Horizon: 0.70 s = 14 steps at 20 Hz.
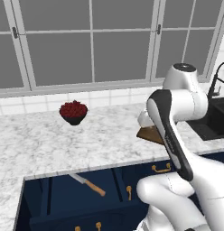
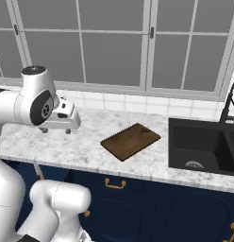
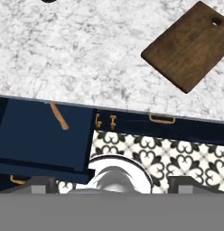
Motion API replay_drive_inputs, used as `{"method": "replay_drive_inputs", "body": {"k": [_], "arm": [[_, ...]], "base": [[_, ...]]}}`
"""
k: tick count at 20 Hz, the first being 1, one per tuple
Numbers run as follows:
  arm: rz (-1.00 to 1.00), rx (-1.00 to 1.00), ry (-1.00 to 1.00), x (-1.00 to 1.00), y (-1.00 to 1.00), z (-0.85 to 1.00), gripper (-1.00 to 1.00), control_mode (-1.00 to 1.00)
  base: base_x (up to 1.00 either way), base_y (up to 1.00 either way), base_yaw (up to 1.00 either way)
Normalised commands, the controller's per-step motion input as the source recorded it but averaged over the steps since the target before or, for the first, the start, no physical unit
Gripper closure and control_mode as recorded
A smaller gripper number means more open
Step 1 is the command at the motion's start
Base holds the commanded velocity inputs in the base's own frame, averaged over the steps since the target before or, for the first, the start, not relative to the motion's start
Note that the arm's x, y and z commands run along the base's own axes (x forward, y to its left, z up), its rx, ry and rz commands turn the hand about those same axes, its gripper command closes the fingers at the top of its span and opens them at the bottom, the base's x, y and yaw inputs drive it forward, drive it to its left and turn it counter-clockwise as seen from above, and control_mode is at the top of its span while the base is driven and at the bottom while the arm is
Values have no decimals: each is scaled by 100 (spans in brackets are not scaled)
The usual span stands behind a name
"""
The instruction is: Pick up the knife from the drawer and place it on the cutting board. Then place the meat from the plate to the cutting board.
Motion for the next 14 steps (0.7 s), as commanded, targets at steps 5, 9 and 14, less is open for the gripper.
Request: {"method": "replay_drive_inputs", "body": {"k": [5,9,14], "arm": [[0,0,-1,-75,0,-1,-100,100],[0,0,0,0,0,0,-100,100],[0,0,0,0,0,0,-100,100]], "base": [[-6,0,0],[-3,-31,8],[-17,-74,65]]}}
